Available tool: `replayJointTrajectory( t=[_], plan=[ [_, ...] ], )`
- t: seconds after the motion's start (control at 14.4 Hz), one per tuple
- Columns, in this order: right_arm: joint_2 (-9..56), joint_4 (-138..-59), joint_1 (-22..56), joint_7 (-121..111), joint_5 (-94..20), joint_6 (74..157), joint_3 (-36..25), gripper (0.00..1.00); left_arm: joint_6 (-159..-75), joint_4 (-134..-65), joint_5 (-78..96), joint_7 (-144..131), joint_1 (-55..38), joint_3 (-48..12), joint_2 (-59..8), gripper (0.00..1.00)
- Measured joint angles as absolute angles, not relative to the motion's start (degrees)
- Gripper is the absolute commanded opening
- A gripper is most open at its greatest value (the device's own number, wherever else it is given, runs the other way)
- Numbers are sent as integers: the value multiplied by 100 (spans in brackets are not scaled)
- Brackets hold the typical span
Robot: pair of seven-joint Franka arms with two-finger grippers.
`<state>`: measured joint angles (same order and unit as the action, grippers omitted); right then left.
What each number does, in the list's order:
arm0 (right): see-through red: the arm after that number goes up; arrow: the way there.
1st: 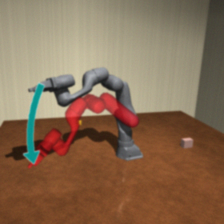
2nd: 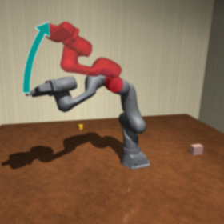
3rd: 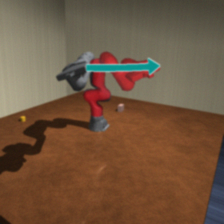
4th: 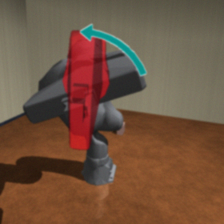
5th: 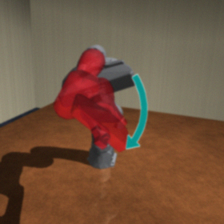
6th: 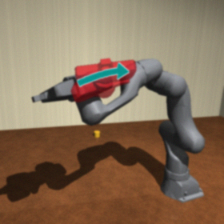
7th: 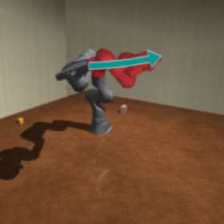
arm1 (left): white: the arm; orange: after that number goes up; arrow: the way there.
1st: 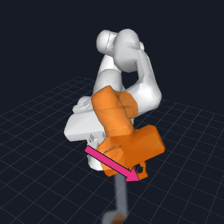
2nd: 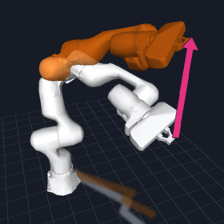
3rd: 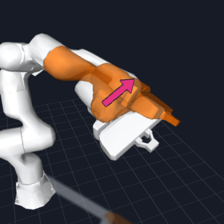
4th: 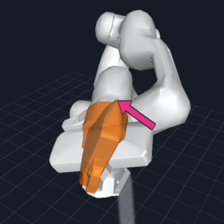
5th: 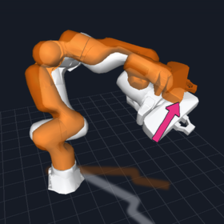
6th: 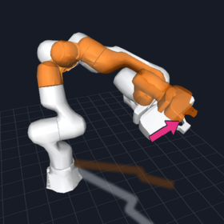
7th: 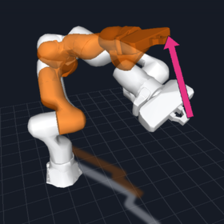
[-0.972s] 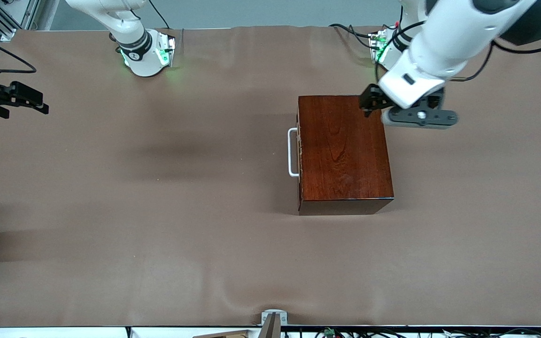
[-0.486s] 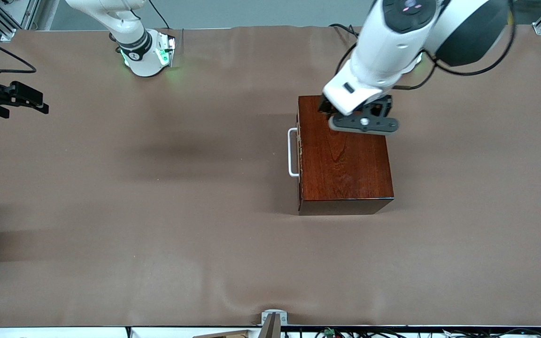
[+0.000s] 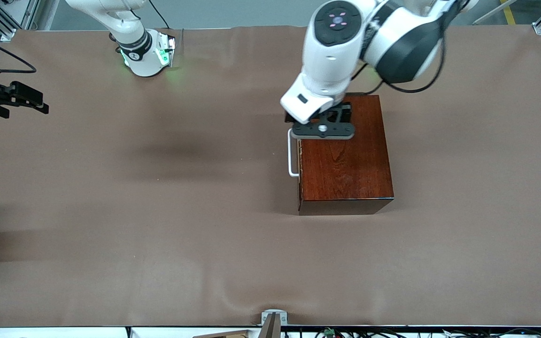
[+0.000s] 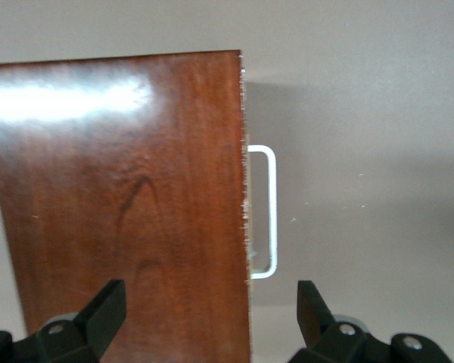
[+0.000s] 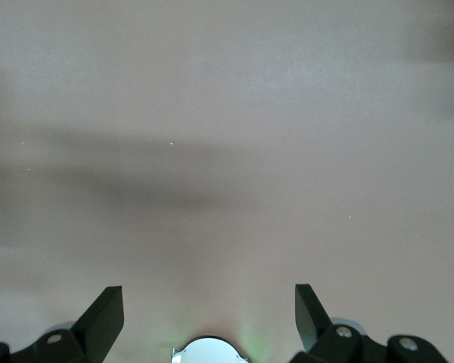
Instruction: Open drawer, take yellow block, close drawer
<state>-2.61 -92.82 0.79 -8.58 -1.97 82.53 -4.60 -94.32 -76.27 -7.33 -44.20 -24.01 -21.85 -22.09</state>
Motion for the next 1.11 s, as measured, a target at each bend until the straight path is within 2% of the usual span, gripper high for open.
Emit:
replayJointTrajectory(
  t=[0.35,0.76,1.11],
  plan=[
    [-261,-9282,78,-858,-197,8252,-460,100,-9749,-7305,-1030,-5216,-3044,-2011,-2745,100],
    [-261,-9282,78,-858,-197,8251,-461,100,-9907,-6808,-1055,-5711,-4913,-354,-3298,100],
    [-261,-9282,78,-858,-197,8248,-462,100,-10232,-6629,-1062,-6053,-5279,-178,-3699,100]
  ],
)
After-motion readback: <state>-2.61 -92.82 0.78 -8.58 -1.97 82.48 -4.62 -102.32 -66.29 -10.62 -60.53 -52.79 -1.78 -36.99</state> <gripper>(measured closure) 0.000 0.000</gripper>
